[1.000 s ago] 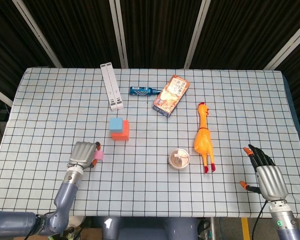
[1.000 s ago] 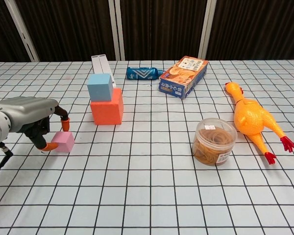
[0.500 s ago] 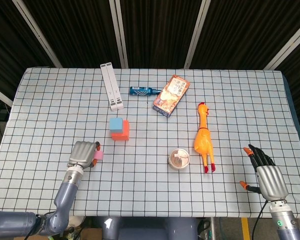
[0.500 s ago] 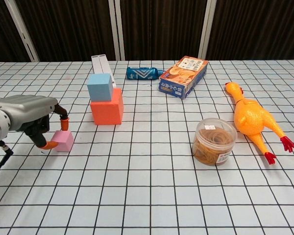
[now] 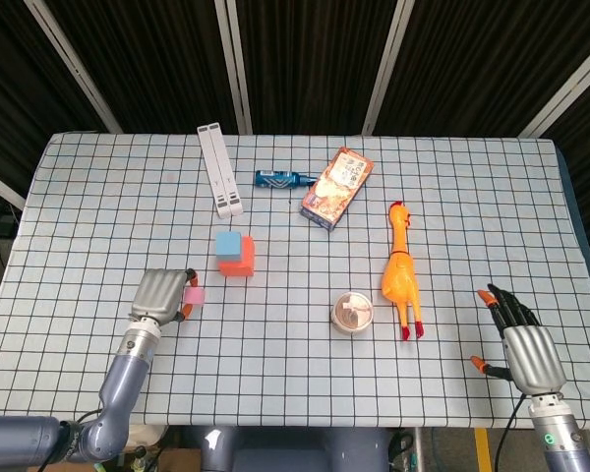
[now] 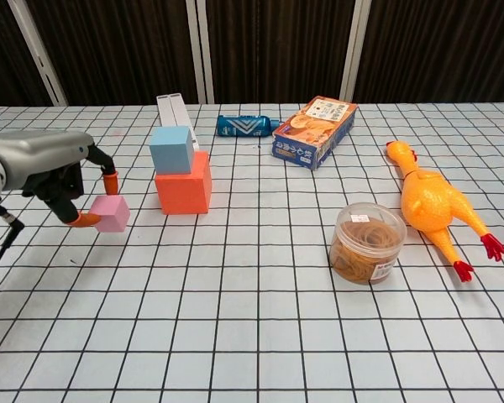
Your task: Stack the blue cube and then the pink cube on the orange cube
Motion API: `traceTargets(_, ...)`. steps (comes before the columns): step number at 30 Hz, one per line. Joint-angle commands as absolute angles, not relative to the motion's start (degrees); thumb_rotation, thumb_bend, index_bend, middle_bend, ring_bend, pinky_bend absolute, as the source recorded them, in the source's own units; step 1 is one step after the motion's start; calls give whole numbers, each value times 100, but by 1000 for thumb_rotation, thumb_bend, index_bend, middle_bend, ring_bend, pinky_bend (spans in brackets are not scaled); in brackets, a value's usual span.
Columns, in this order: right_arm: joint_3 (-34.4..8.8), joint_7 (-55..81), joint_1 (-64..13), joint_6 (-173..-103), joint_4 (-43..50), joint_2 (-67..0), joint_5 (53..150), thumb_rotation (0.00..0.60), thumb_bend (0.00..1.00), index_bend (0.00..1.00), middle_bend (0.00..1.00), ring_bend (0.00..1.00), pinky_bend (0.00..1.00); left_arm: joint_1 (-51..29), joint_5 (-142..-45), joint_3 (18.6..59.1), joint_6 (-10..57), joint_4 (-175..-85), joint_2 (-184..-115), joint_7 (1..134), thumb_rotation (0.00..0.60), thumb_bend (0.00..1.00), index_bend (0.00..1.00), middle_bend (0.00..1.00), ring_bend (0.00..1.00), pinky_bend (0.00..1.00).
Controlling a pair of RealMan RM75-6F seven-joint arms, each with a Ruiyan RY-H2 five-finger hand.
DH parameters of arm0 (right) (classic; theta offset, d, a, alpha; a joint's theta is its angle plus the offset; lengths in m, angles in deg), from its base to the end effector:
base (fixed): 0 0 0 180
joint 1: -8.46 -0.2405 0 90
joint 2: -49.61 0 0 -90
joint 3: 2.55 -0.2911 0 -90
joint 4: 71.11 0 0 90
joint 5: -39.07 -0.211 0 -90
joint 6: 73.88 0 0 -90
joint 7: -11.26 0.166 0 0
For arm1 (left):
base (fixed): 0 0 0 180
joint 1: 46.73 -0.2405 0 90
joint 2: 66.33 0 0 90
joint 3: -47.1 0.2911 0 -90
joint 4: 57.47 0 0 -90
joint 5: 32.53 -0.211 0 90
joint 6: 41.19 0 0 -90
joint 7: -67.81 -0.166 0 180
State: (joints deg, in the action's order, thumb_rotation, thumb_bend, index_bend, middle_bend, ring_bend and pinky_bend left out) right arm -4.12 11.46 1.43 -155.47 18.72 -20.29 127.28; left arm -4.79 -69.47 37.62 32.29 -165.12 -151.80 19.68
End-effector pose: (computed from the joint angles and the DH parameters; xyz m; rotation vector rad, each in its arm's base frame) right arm -0.3346 -0.2131 0.1259 1.4719 -0.9725 0.9466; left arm -0.1689 0.3416 0.0027 -1.6941 -1.0248 -0.6271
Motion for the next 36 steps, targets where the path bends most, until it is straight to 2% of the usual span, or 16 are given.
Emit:
traceTargets(1, -415, 1149, 143, -15544, 1872, -2031, 12721, 600, 160, 102, 74, 103, 196, -315, -6668, 3443, 3300, -16891, -14908, 1824, 600, 359, 408, 1000, 797, 804)
traceTargets(10, -410, 1144, 133, -15519, 1860, -2040, 12717, 600, 161, 102, 74, 103, 196, 310, -5579, 2496, 3592, -17448, -14532, 1384, 600, 359, 407, 1000, 797, 804)
traceTargets(18, -424, 1167, 147, -15551, 1859, -2024, 12704, 600, 161, 102, 74, 103, 195, 931, -4612, 1976, 3803, -17152, -14625, 1063, 600, 359, 408, 1000, 797, 804)
traceTargets(23, -415, 1166, 141, -15534, 1844, -2030, 12709, 600, 160, 102, 74, 103, 196, 1231, -4196, 1840, 3892, -16783, -14746, 910, 600, 361, 407, 1000, 797, 804)
traceTargets(36, -424, 1141, 143, -15528, 1832, -2040, 12681, 600, 160, 102, 74, 103, 196, 1710, -4091, 2007, 3984, -16179, -15202, 763, 600, 363, 406, 1000, 796, 804)
